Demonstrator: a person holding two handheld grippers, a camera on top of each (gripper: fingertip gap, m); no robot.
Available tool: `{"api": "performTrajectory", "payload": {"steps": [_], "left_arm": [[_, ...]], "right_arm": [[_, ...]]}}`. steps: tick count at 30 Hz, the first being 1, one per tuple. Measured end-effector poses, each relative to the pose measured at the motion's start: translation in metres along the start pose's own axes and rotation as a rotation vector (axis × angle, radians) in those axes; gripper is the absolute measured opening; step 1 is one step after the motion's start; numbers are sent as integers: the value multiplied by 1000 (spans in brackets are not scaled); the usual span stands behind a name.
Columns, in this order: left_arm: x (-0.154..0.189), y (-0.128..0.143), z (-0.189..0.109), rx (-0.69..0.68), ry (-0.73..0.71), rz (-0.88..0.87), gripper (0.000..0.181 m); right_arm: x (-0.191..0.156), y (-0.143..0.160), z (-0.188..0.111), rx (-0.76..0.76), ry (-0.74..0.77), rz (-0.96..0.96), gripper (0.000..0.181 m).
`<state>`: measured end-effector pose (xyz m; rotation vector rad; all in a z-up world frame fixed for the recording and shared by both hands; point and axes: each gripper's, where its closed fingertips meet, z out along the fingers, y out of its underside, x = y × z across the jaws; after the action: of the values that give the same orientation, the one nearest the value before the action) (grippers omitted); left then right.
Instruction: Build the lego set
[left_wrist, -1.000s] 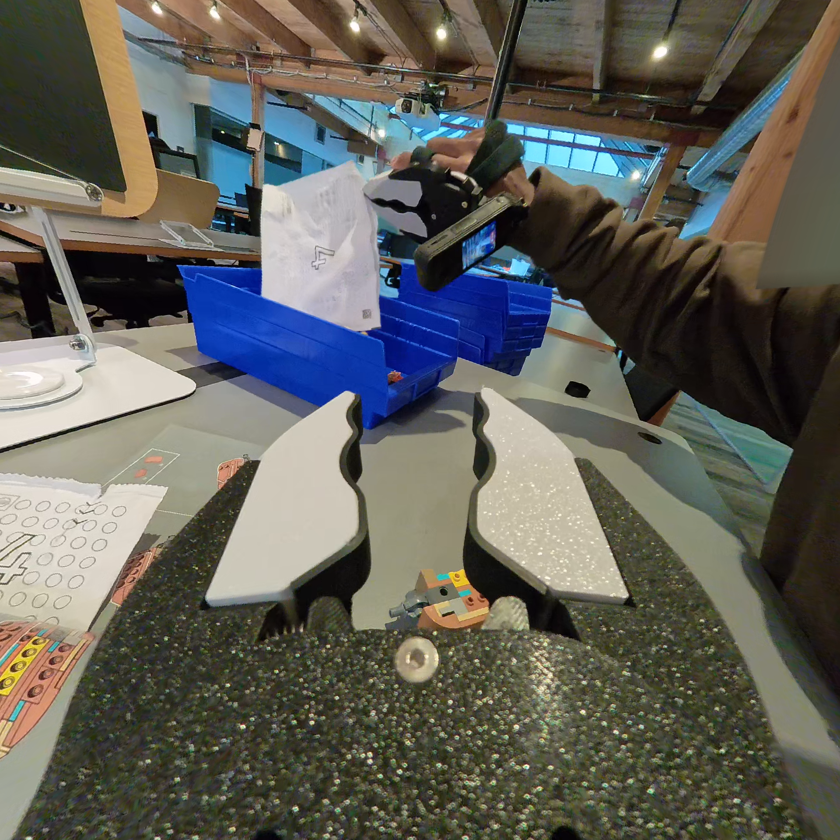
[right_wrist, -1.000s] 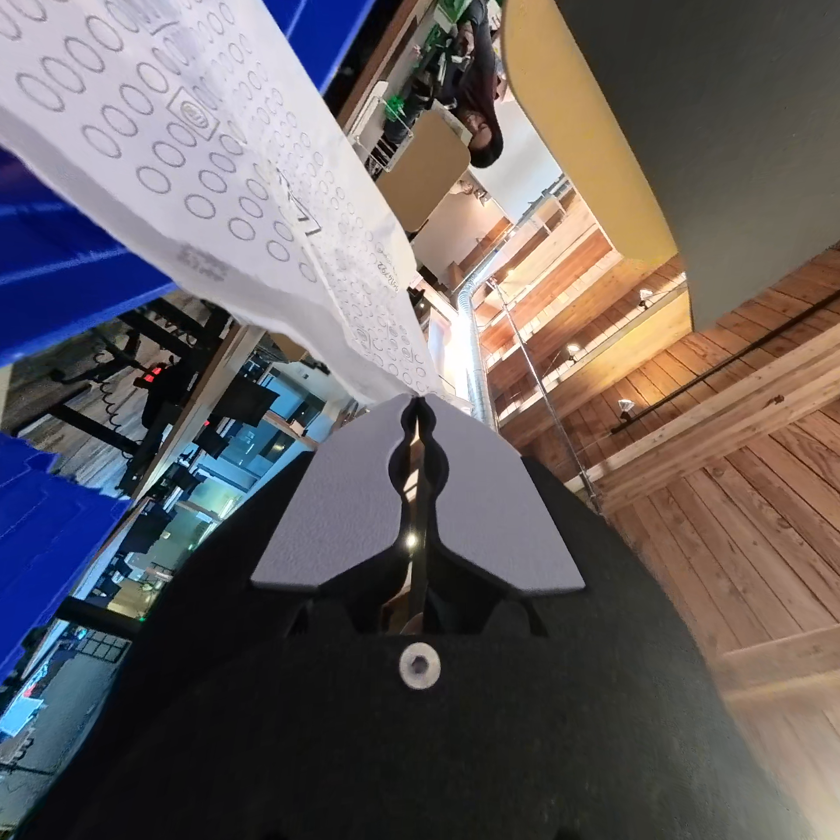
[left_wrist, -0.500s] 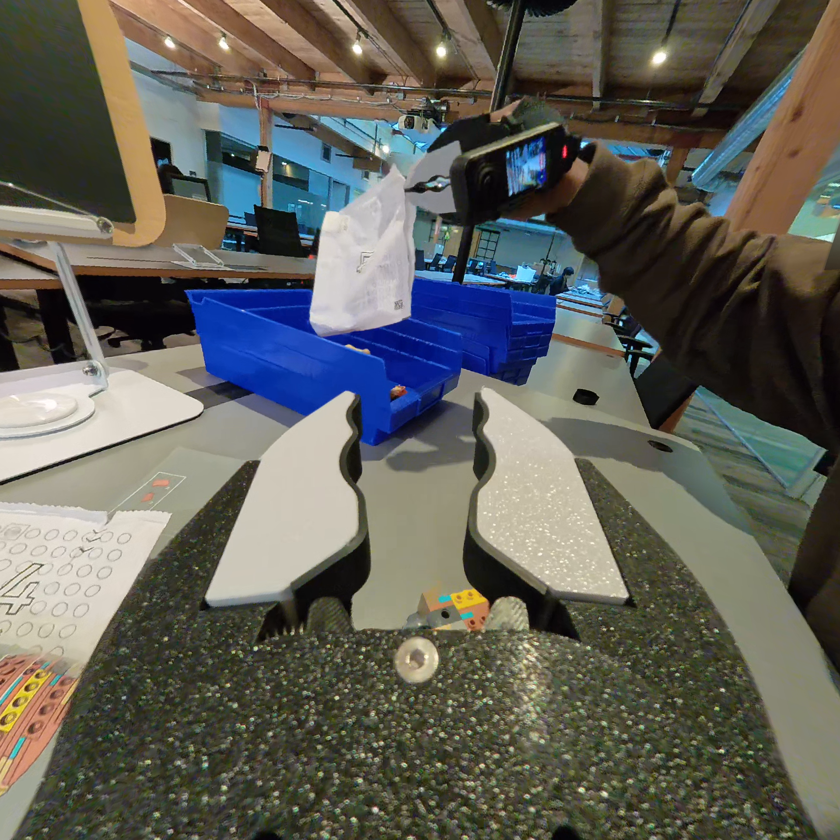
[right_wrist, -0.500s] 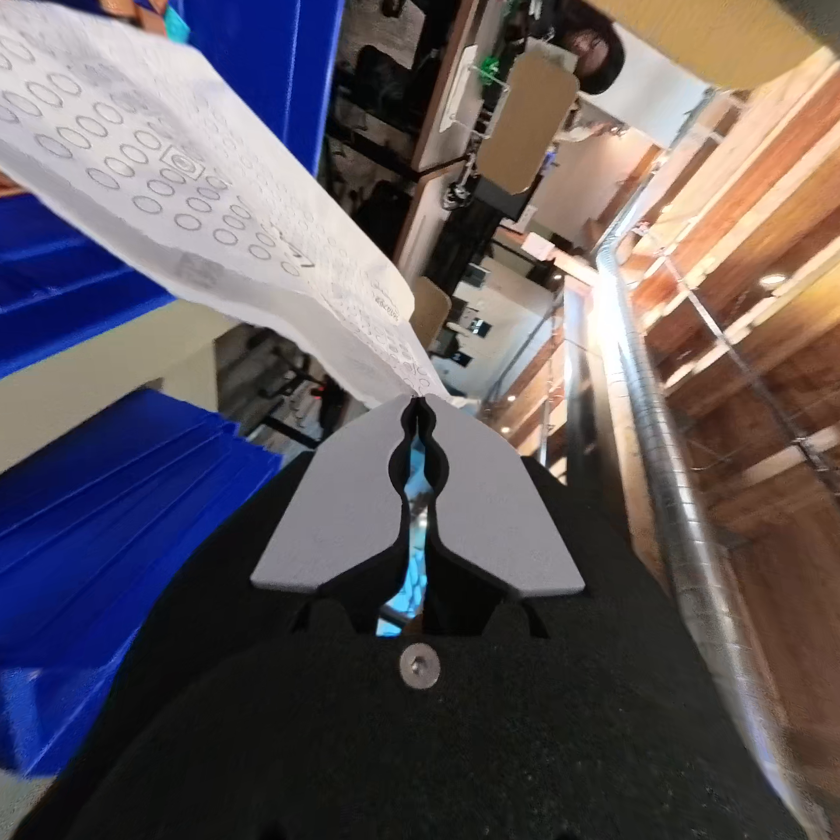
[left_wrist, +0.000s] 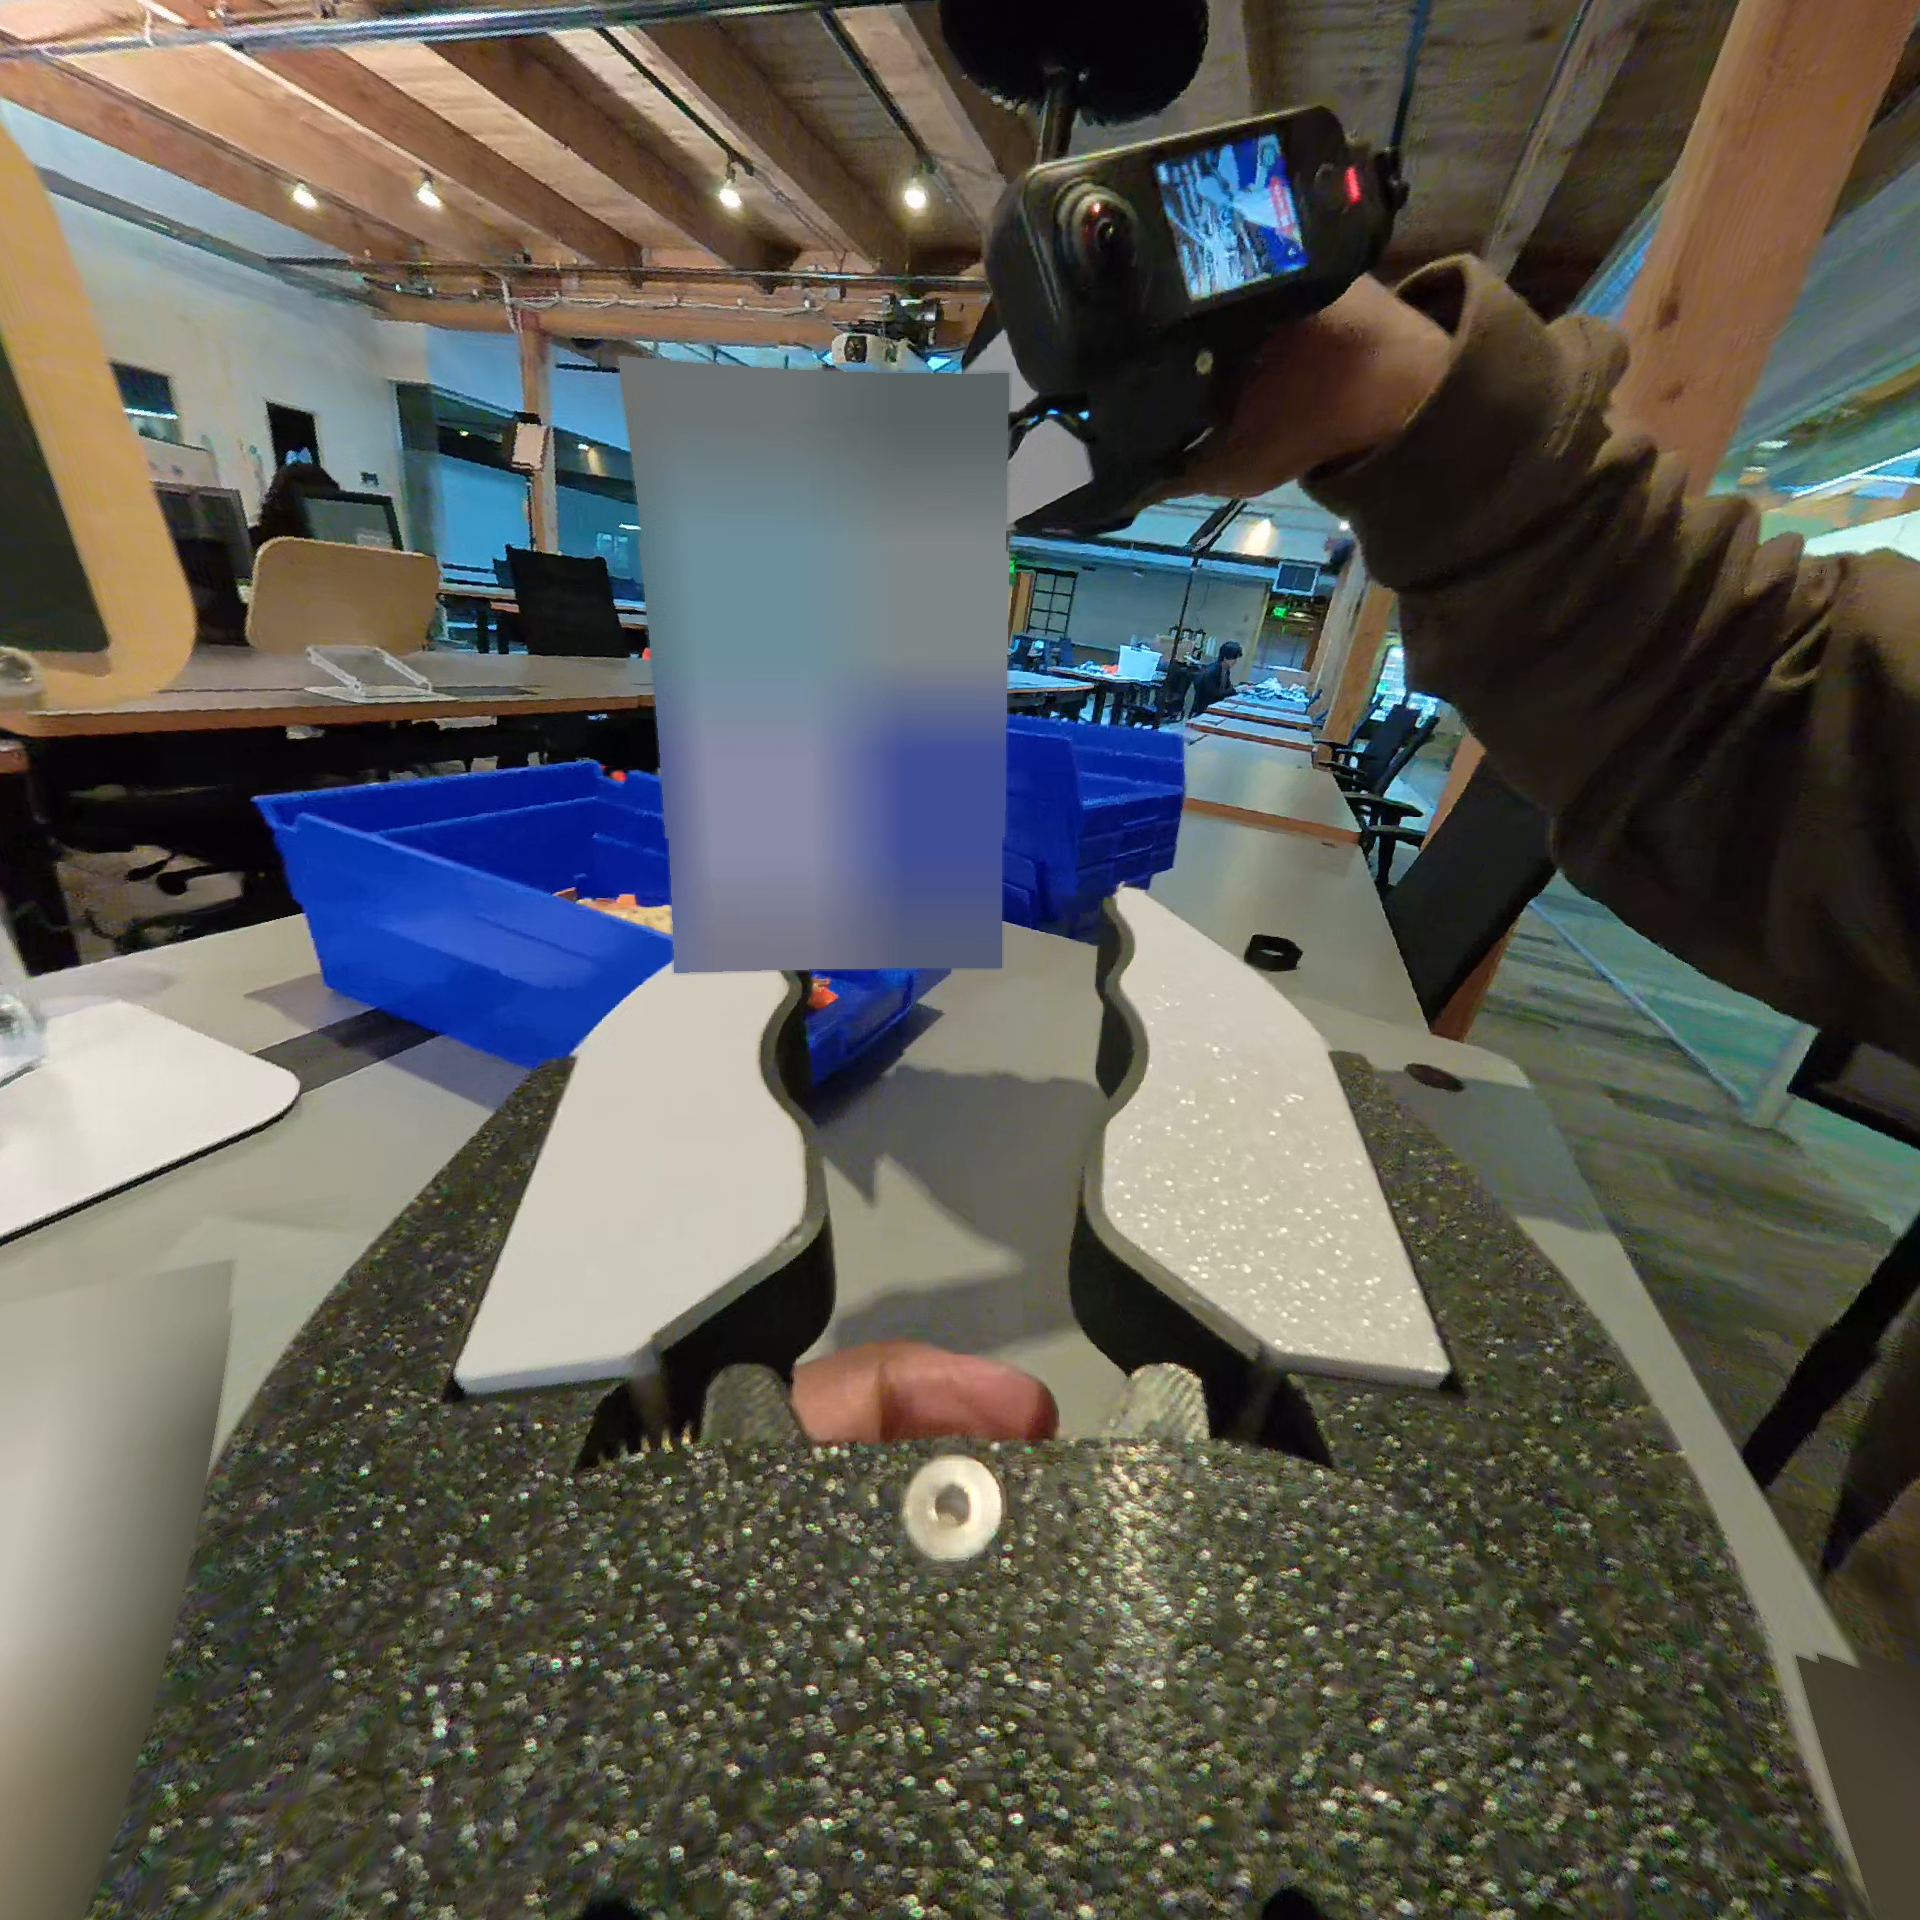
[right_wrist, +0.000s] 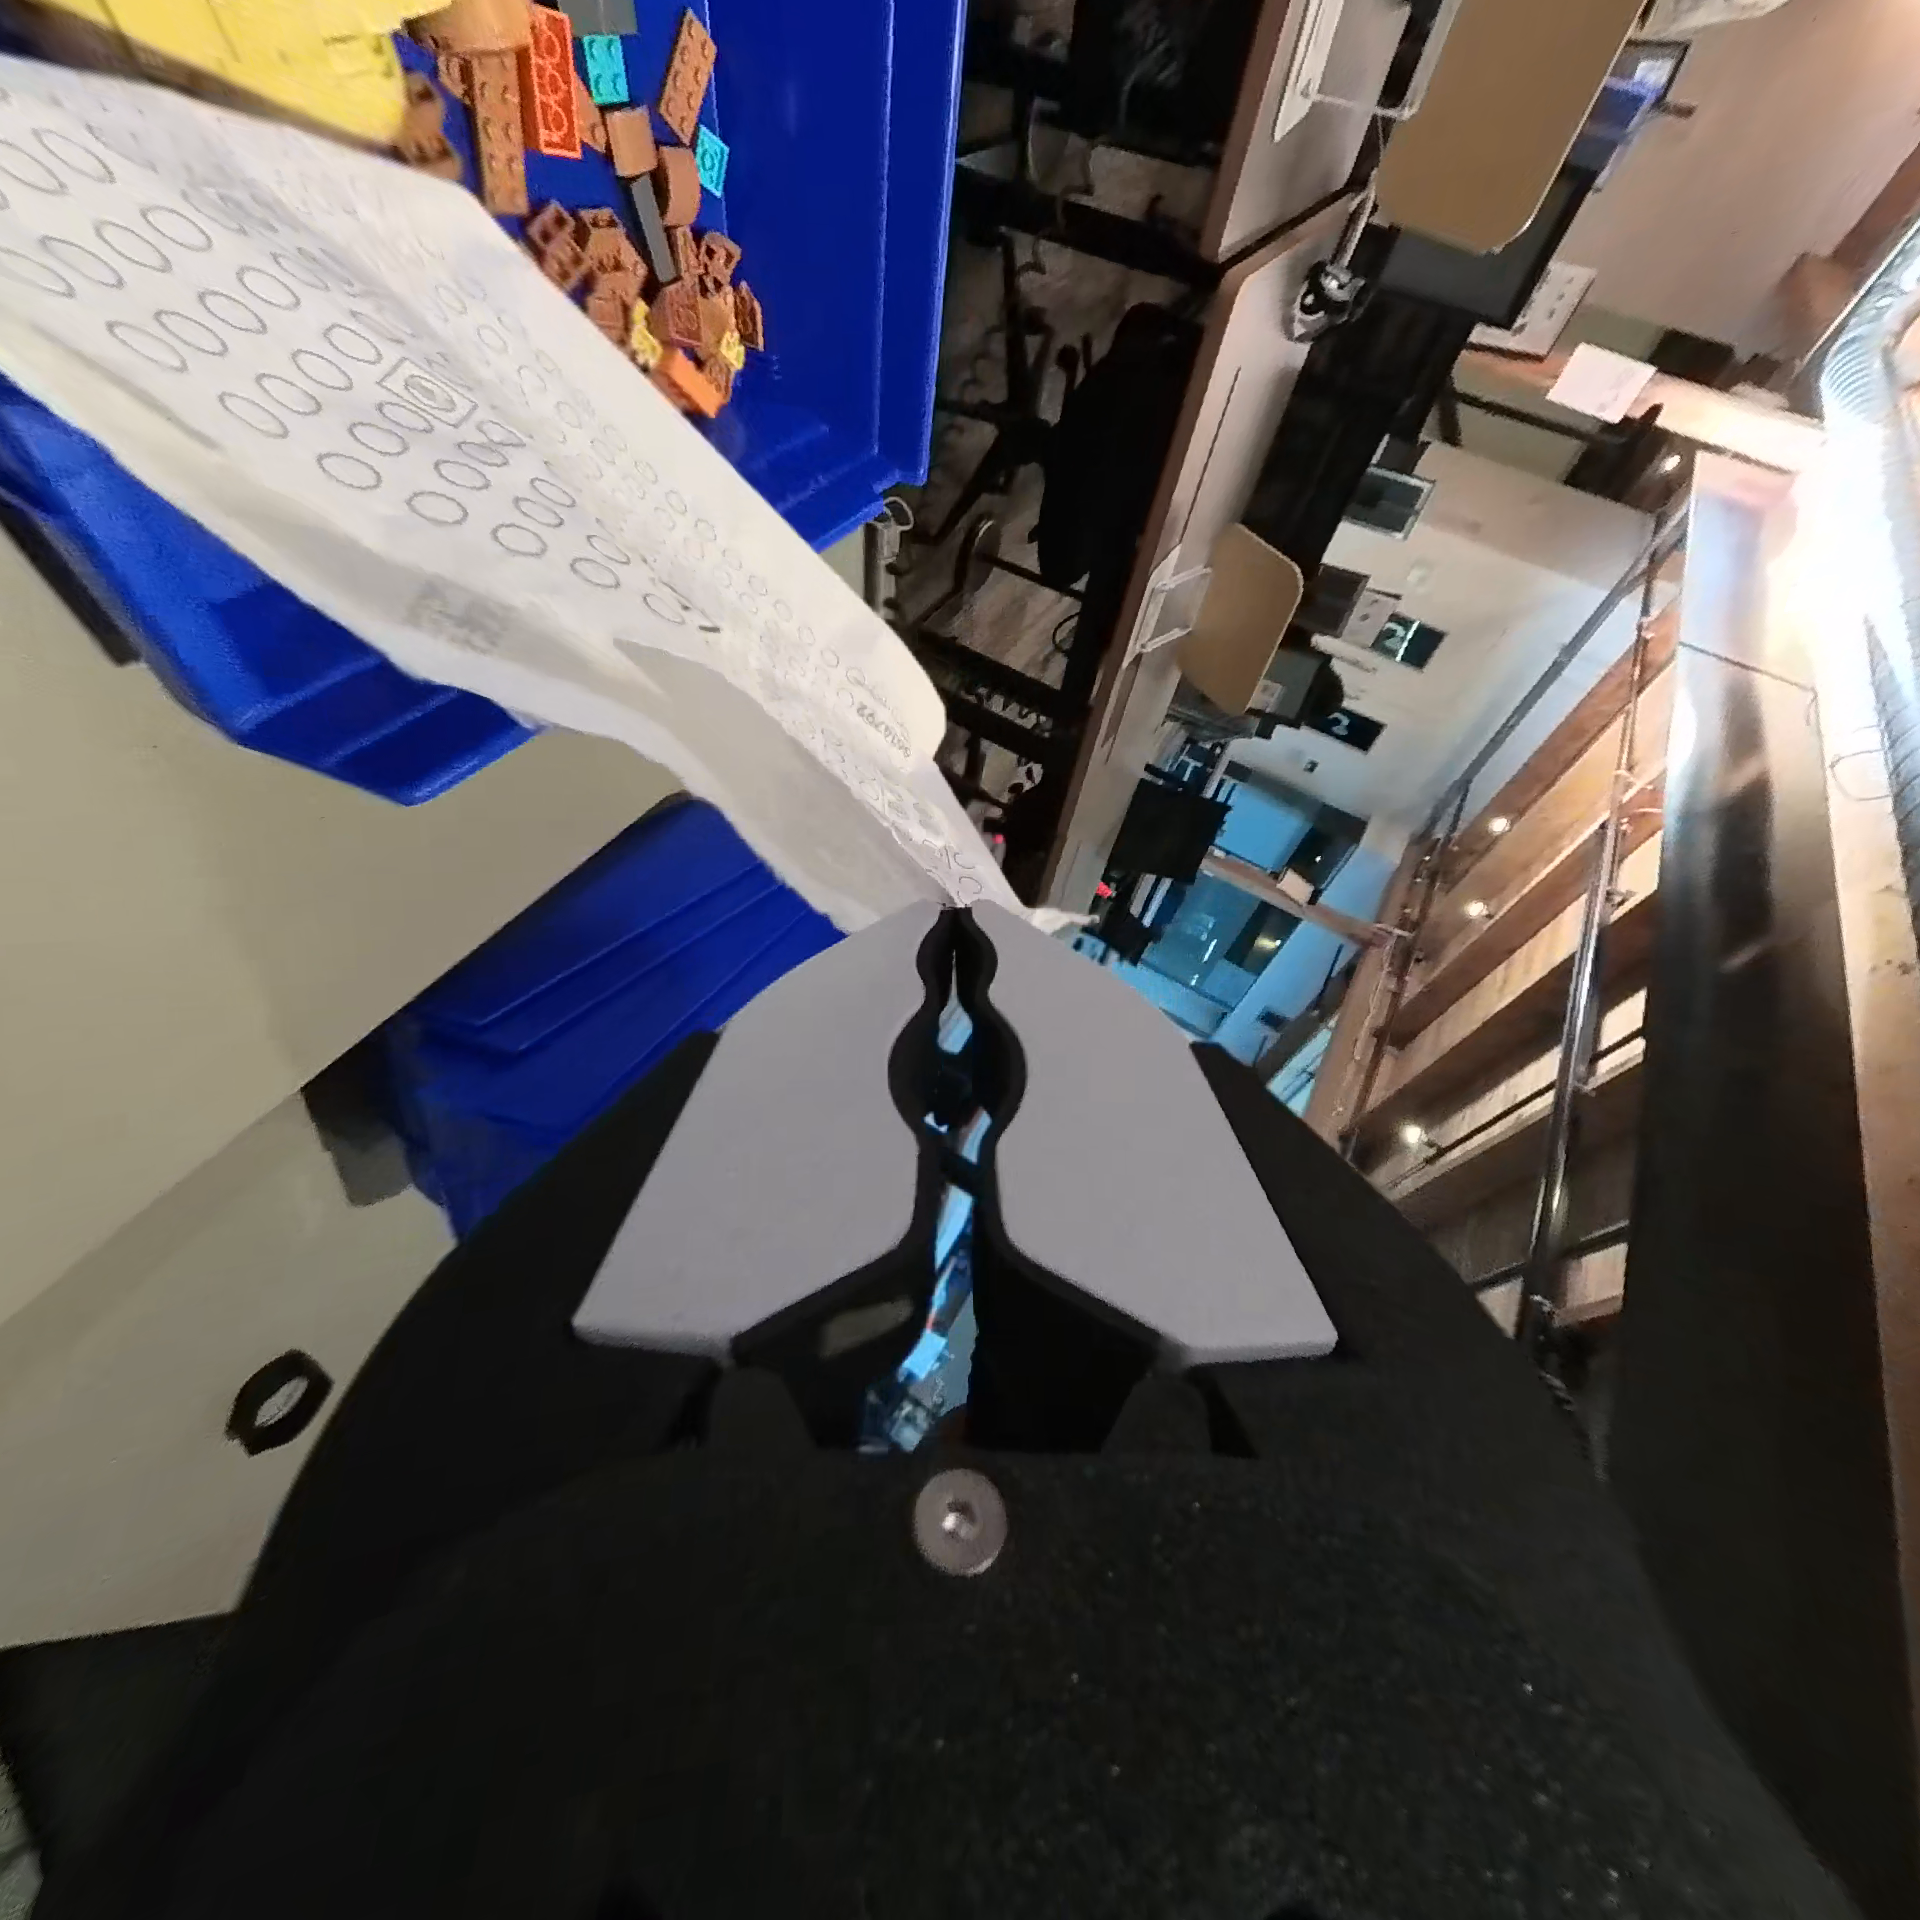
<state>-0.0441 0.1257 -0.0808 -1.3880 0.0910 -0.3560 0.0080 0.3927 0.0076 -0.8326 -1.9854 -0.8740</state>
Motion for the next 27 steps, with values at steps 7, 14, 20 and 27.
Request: {"api": "performTrajectory", "payload": {"steps": [7, 14, 20, 27], "left_arm": [[12, -6, -6, 43, 4, -25, 53], [5, 2, -16, 40, -26, -46, 53], [0, 7, -19, 38, -37, -51, 53], [-4, 8, -21, 45, -42, -58, 53]], "right_arm": [[4, 11, -26, -35, 57, 31, 0], [12, 39, -29, -102, 98, 137, 0], [20, 79, -8, -204, 154, 273, 0], [0, 133, 61, -269, 106, 602, 0]]}}
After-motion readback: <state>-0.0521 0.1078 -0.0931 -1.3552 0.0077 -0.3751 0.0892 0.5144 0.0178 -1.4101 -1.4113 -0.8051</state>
